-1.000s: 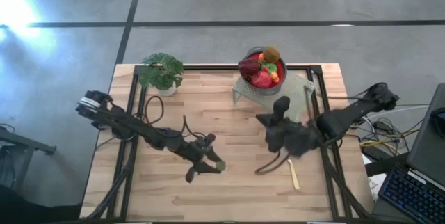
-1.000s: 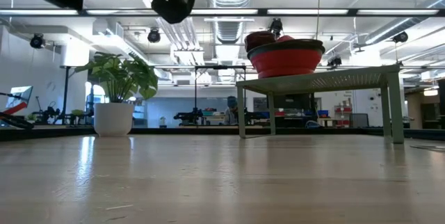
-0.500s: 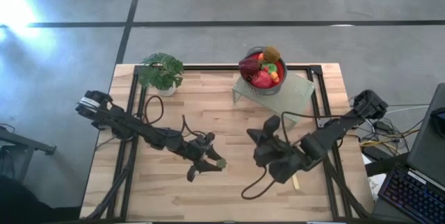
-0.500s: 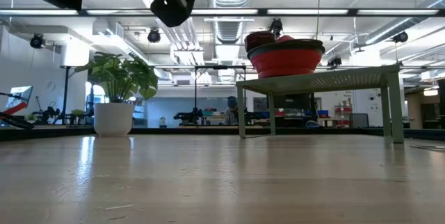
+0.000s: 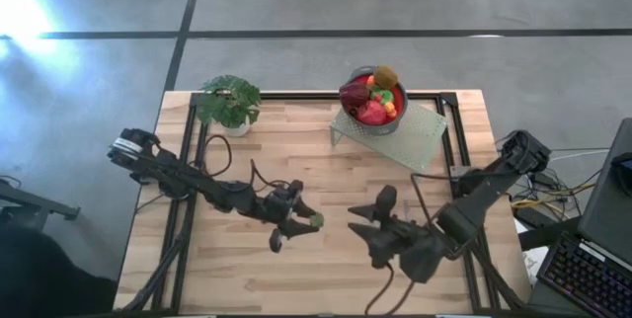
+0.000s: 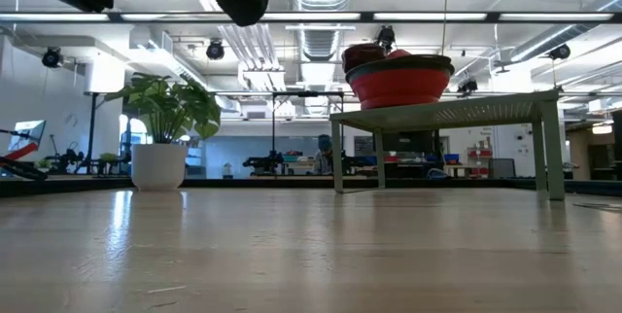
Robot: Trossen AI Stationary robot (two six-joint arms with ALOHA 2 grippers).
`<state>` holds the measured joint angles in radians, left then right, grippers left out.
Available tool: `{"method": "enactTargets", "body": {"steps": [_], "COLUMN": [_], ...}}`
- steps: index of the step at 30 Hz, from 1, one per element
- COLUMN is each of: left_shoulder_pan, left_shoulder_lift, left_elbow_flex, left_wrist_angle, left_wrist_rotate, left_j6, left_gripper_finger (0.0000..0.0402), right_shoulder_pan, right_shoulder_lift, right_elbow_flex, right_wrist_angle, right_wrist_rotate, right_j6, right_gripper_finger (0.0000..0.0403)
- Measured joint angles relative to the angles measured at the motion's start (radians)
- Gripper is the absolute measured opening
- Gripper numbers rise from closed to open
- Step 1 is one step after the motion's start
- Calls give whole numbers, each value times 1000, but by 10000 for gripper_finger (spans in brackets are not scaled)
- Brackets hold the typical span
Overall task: Pick & Place Fruit
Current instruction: Put the red strawberry into the red strainer bowl
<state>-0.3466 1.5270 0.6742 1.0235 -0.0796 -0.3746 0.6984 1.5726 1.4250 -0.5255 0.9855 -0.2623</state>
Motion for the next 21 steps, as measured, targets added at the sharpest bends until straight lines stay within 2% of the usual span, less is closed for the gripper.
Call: {"method": "enactTargets", "body": {"steps": [5,21], "left_shoulder_pan": [5,50], "left_shoulder_lift": [1,31], "left_elbow_flex": [17,187], "left_wrist_angle": [68,-27], "left_wrist_rotate": [-78,-79], "left_j6": [50,114], "left_gripper_finger": [152,152], "right_shoulder_pan": [13,13], "right_shoulder_lift": [2,2], "right_elbow_flex": [5,2], "right_wrist_angle": [47,95], "right_wrist_rotate": [-2,-1], "right_j6": [-38,-174], "right_gripper_finger": [228,305]}}
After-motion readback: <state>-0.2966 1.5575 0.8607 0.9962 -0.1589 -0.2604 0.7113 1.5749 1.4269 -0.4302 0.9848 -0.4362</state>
